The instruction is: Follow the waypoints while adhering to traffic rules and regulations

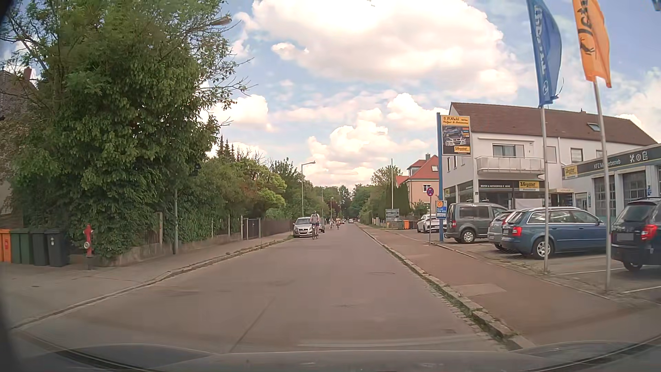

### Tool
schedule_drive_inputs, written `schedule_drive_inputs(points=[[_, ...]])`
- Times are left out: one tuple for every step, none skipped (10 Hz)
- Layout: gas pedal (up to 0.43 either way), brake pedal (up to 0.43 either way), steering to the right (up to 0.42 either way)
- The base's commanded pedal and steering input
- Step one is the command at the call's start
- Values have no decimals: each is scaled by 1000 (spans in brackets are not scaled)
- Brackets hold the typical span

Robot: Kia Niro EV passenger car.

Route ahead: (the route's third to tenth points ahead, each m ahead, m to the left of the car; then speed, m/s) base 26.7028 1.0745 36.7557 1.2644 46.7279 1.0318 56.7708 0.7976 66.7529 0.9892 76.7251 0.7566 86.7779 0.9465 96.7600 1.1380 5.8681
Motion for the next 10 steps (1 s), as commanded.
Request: schedule_drive_inputs(points=[[39,18,-2],[39,18,-1],[39,18,-1],[39,18,-1],[39,18,0],[39,18,1],[39,18,1],[39,18,2],[39,18,3],[39,18,3]])
